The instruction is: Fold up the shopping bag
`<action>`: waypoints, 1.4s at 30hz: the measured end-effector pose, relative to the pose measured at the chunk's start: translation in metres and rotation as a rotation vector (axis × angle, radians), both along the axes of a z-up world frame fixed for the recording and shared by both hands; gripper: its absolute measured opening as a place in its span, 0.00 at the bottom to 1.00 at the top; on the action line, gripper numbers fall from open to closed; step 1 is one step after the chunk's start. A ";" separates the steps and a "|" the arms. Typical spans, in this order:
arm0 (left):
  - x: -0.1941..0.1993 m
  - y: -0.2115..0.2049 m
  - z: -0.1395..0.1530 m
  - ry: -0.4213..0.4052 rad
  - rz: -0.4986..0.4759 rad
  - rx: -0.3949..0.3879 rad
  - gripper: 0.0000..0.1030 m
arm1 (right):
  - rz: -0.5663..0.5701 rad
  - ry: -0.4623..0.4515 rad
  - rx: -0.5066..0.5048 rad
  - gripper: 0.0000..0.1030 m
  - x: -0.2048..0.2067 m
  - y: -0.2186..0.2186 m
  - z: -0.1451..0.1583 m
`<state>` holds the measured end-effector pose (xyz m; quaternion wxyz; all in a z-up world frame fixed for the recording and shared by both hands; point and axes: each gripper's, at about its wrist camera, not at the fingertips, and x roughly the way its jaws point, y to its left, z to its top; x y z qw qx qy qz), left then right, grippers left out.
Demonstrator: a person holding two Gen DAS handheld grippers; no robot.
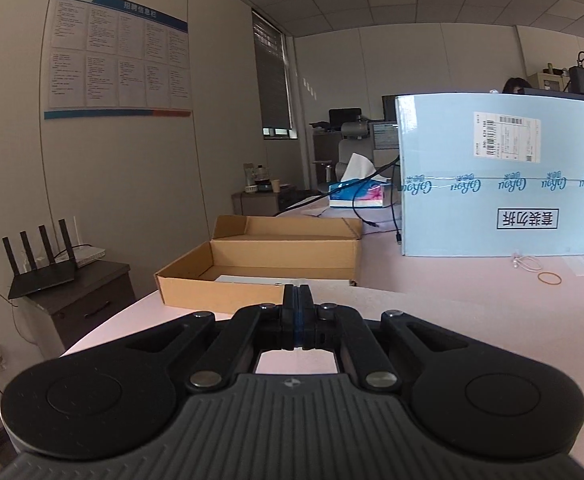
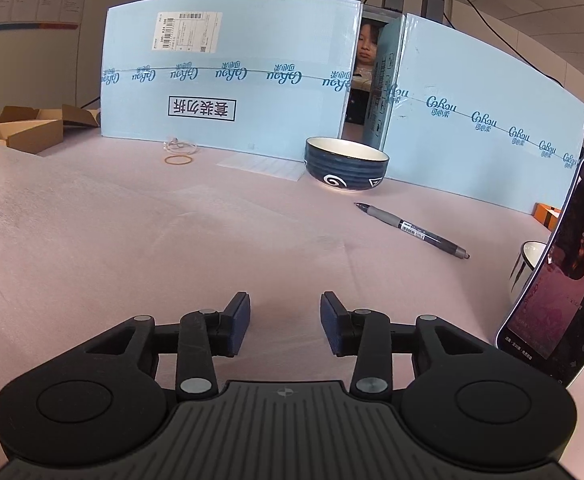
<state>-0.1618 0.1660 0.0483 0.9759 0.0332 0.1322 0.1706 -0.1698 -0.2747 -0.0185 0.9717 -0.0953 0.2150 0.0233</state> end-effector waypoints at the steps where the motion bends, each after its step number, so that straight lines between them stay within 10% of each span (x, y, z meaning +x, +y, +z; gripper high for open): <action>1: 0.002 0.006 -0.002 0.011 0.010 -0.018 0.00 | 0.001 -0.001 0.000 0.35 0.000 0.001 0.000; 8: 0.016 0.007 -0.025 0.139 -0.002 -0.026 0.02 | -0.027 -0.009 0.004 0.36 -0.001 -0.005 0.005; 13: 0.007 0.030 -0.021 0.133 0.141 -0.010 0.26 | -0.043 -0.017 0.055 0.36 -0.004 -0.019 0.017; 19: -0.022 0.057 -0.001 0.051 0.235 -0.027 0.30 | -0.051 -0.033 0.014 0.36 0.001 -0.020 0.021; 42: 0.004 0.015 -0.006 0.066 -0.038 -0.066 0.45 | 0.252 -0.019 -0.434 0.41 0.052 0.068 0.011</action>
